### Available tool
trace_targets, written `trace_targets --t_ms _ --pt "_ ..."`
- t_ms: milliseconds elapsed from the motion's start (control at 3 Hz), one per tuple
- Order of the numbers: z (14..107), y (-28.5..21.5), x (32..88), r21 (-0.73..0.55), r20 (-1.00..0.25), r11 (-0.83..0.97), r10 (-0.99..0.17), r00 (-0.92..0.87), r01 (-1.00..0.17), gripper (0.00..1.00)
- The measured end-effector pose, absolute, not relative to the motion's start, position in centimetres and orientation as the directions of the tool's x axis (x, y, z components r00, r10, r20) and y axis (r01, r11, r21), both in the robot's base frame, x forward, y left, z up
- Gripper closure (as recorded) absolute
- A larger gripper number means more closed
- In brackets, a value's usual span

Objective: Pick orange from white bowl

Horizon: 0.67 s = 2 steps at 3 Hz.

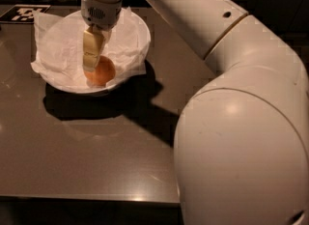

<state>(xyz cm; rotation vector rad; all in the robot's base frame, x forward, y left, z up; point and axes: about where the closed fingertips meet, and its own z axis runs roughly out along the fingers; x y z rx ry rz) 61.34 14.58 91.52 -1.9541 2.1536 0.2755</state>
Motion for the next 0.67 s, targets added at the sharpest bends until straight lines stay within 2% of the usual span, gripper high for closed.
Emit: trace_targets --t_ms 667 --pt "88.2 14.9 60.9 0.098 -0.317 0.110 -0.938 -0.136 -0.989 0.21"
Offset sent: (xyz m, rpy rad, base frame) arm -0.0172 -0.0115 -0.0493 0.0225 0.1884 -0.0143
